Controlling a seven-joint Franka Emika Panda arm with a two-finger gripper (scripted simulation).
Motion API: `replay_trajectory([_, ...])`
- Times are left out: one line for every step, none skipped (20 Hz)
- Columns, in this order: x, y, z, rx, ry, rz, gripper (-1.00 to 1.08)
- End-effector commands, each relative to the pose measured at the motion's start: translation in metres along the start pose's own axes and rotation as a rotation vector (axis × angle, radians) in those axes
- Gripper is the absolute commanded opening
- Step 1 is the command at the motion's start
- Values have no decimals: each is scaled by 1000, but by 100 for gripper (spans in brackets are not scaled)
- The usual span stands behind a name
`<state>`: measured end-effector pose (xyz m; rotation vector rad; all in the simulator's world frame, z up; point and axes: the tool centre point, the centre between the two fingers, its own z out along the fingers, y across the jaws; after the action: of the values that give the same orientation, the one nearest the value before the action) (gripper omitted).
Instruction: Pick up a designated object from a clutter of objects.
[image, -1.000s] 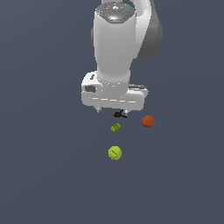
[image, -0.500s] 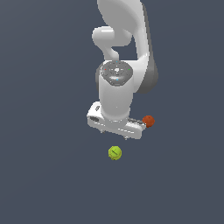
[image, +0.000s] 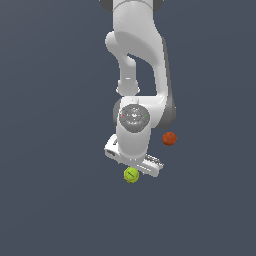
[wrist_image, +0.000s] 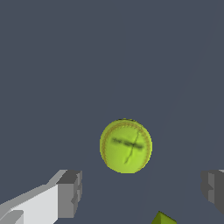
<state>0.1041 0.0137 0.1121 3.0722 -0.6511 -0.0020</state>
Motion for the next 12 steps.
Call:
replay_trajectory([2, -2, 11, 1, 1, 19, 100])
replay_trajectory([3, -2, 14, 1, 1, 25, 100])
replay_trajectory([3, -2, 16, 1, 1, 29, 100])
replay_trajectory([4, -3, 18, 1, 1, 32, 100])
replay_trajectory([4, -3, 19, 1, 1, 34, 100])
replay_trajectory([4, -3, 20, 1, 1, 36, 100])
replay_trajectory([4, -3, 21, 1, 1, 36, 100])
replay_trajectory([3, -3, 20, 1, 0, 33, 100])
replay_trajectory([3, -3, 20, 1, 0, 33, 100])
replay_trajectory([3, -3, 21, 1, 0, 33, 100])
replay_trajectory([3, -3, 23, 1, 0, 33, 100])
replay_trajectory([3, -3, 26, 1, 0, 34, 100])
